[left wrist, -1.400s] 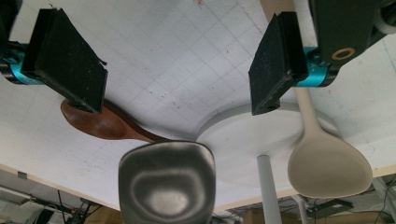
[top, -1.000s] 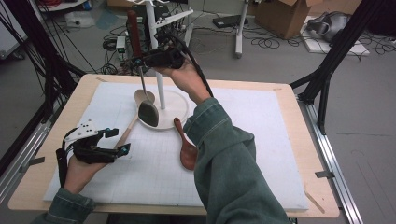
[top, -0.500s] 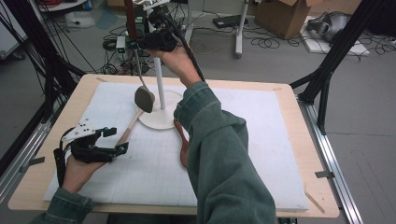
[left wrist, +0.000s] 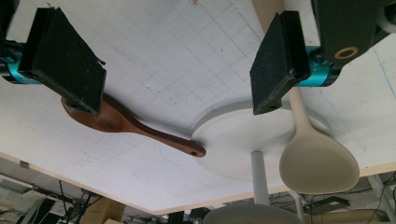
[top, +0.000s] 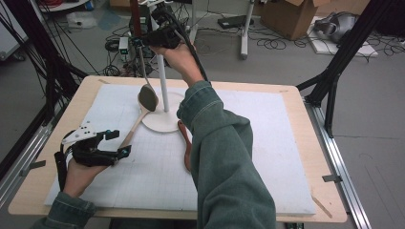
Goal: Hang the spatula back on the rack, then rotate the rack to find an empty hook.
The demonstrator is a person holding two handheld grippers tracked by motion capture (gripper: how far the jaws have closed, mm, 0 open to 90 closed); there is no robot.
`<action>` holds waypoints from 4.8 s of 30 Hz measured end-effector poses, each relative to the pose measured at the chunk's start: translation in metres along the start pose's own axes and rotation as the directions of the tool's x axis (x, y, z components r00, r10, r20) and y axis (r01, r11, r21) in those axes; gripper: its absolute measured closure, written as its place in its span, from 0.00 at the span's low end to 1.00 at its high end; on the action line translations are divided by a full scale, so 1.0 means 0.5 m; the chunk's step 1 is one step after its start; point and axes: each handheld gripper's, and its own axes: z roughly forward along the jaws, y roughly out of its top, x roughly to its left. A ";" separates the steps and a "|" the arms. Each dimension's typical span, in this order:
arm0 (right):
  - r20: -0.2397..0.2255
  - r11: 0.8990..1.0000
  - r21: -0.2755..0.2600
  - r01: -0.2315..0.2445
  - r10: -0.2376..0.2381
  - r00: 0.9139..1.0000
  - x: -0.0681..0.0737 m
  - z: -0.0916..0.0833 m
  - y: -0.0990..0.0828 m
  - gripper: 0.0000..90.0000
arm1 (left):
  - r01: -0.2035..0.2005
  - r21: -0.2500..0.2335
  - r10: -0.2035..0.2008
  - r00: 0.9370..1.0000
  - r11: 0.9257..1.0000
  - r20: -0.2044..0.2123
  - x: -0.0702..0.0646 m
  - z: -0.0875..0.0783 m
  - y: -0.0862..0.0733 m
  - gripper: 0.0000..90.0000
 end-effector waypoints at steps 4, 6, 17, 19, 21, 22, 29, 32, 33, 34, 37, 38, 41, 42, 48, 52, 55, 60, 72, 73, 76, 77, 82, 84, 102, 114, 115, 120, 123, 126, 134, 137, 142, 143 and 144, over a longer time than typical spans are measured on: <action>0.009 1.000 -0.002 -0.008 0.008 1.000 -0.004 0.000 -0.001 0.82 | 0.002 0.001 -0.002 1.000 1.000 0.001 0.000 0.001 -0.001 0.21; 0.017 1.000 0.001 -0.010 0.010 1.000 -0.007 0.000 -0.002 0.82 | -0.001 0.002 0.001 1.000 1.000 0.003 0.000 0.001 0.000 0.21; 0.037 0.999 0.003 -0.036 0.036 0.999 -0.017 0.003 -0.015 0.82 | -0.002 0.003 0.002 1.000 1.000 0.006 -0.001 0.002 -0.001 0.21; 0.040 0.999 -0.002 -0.043 0.043 0.998 -0.017 0.002 -0.016 0.81 | -0.003 0.004 0.003 1.000 1.000 0.006 -0.001 0.002 -0.001 0.21; 0.043 0.999 -0.003 -0.041 0.041 0.998 -0.017 0.003 -0.016 0.81 | -0.004 0.002 0.004 1.000 1.000 0.006 -0.001 0.002 -0.001 0.21; 0.043 0.999 -0.004 -0.039 0.039 0.998 -0.017 0.003 -0.017 0.81 | -0.003 0.003 0.003 1.000 1.000 0.007 -0.001 0.002 0.000 0.21; 0.058 0.998 -0.017 -0.053 0.054 0.997 -0.020 -0.002 -0.020 0.80 | -0.005 0.000 0.005 1.000 1.000 0.004 0.000 0.001 0.000 0.21; 0.067 0.997 -0.025 -0.067 0.069 0.995 -0.022 -0.005 -0.022 0.79 | -0.007 0.001 0.007 1.000 1.000 0.004 0.000 0.001 0.000 0.21; 0.068 0.997 -0.032 -0.063 0.065 0.996 -0.023 -0.005 -0.023 0.79 | -0.005 0.001 0.005 1.000 1.000 0.004 0.000 0.001 0.000 0.21; 0.076 0.997 -0.032 -0.066 0.069 0.995 -0.023 -0.006 -0.024 0.79 | -0.006 -0.001 0.006 1.000 1.000 0.004 0.000 0.001 0.000 0.21; 0.081 0.997 -0.044 -0.071 0.074 0.994 -0.028 -0.009 -0.030 0.79 | -0.007 0.003 0.007 1.000 1.000 0.005 0.000 0.001 0.000 0.21; 0.078 0.996 -0.055 -0.074 0.078 0.994 -0.028 -0.010 -0.032 0.79 | -0.005 0.000 0.005 1.000 1.000 0.005 0.000 0.001 0.000 0.21; 0.080 0.996 -0.056 -0.070 0.075 0.994 -0.027 -0.011 -0.033 0.79 | -0.005 0.003 0.005 1.000 1.000 0.007 0.000 0.002 0.000 0.21; 0.081 0.996 -0.054 -0.068 0.072 0.994 -0.026 -0.012 -0.032 0.78 | -0.005 0.002 0.005 1.000 1.000 0.007 0.000 0.002 0.000 0.21; 0.079 0.996 -0.064 -0.057 0.062 0.995 -0.022 -0.023 -0.034 0.76 | -0.005 0.000 0.005 1.000 1.000 0.006 0.000 0.002 0.000 0.21; 0.081 0.997 -0.068 -0.048 0.053 0.995 -0.019 -0.030 -0.037 0.76 | -0.004 0.000 0.004 1.000 1.000 0.006 -0.001 0.002 0.000 0.21; 0.080 0.996 -0.072 -0.046 0.051 0.995 -0.018 -0.036 -0.040 0.75 | -0.004 0.002 0.004 1.000 1.000 0.007 -0.001 0.002 0.000 0.21; 0.077 0.996 -0.078 -0.041 0.047 0.996 -0.020 -0.047 -0.045 0.75 | -0.006 0.002 0.006 1.000 1.000 0.008 -0.001 0.004 0.000 0.21; 0.051 0.996 -0.087 -0.034 0.038 0.998 -0.021 -0.081 -0.068 0.79 | -0.008 0.003 0.008 1.000 1.000 0.013 0.001 0.006 0.001 0.21; 0.046 0.996 -0.085 -0.034 0.038 0.998 -0.021 -0.085 -0.070 0.81 | -0.011 0.003 0.011 1.000 1.000 0.012 0.001 0.006 0.002 0.21; 0.036 0.996 -0.086 -0.033 0.036 0.999 -0.022 -0.097 -0.074 0.85 | -0.011 0.005 0.011 1.000 1.000 0.013 0.001 0.006 0.002 0.21; 0.034 0.996 -0.089 -0.031 0.034 0.999 -0.023 -0.103 -0.075 0.86 | -0.009 0.006 0.009 1.000 1.000 0.011 0.000 0.006 0.001 0.21; 0.022 0.996 -0.089 -0.027 0.029 0.999 -0.028 -0.121 -0.076 0.92 | -0.007 0.005 0.007 1.000 1.000 0.009 0.002 0.006 0.000 0.21; 0.023 0.996 -0.090 -0.026 0.028 0.999 -0.028 -0.126 -0.075 0.95 | -0.008 0.005 0.008 1.000 1.000 0.011 0.003 0.005 0.001 0.21; 0.045 0.991 -0.130 -0.012 0.018 0.999 -0.031 -0.174 -0.041 1.00 | -0.011 0.002 0.011 1.000 1.000 0.009 0.004 0.003 0.002 0.21; 0.097 0.986 -0.167 0.019 -0.003 0.995 -0.030 -0.192 0.033 1.00 | -0.009 -0.002 0.009 1.000 1.000 0.013 0.007 -0.001 0.003 0.22; 0.098 0.985 -0.170 0.021 -0.004 0.995 -0.030 -0.190 0.038 1.00 | -0.007 -0.003 0.007 1.000 1.000 0.012 0.007 -0.002 0.003 0.22; 0.101 0.985 -0.174 0.021 -0.004 0.995 -0.033 -0.175 0.053 1.00 | -0.001 -0.011 0.001 1.000 1.000 0.010 0.010 -0.006 0.003 0.22; 0.100 0.984 -0.177 0.026 -0.008 0.995 -0.029 -0.168 0.059 1.00 | -0.003 -0.009 0.003 1.000 1.000 0.010 0.011 -0.005 0.004 0.22; 0.103 0.983 -0.182 0.032 -0.013 0.995 -0.027 -0.162 0.064 1.00 | -0.003 -0.004 0.003 1.000 1.000 0.014 0.010 -0.003 0.003 0.22; 0.110 0.984 -0.172 0.048 -0.030 0.994 -0.015 -0.150 0.067 1.00 | -0.004 -0.002 0.004 1.000 1.000 0.014 0.009 -0.002 0.002 0.22; 0.117 0.984 -0.167 0.058 -0.038 0.992 -0.008 -0.147 0.071 1.00 | -0.005 -0.002 0.005 1.000 1.000 0.013 0.009 -0.003 0.003 0.22; 0.137 0.985 -0.153 0.074 -0.053 0.989 0.003 -0.137 0.077 1.00 | -0.010 -0.006 0.010 1.000 1.000 0.011 0.008 -0.003 0.004 0.22; 0.138 0.985 -0.153 0.076 -0.054 0.989 0.005 -0.135 0.078 1.00 | -0.010 -0.005 0.010 1.000 1.000 0.010 0.008 -0.003 0.004 0.22; 0.137 0.985 -0.153 0.076 -0.055 0.989 0.007 -0.134 0.079 1.00 | -0.009 -0.003 0.009 1.000 1.000 0.011 0.008 -0.003 0.004 0.22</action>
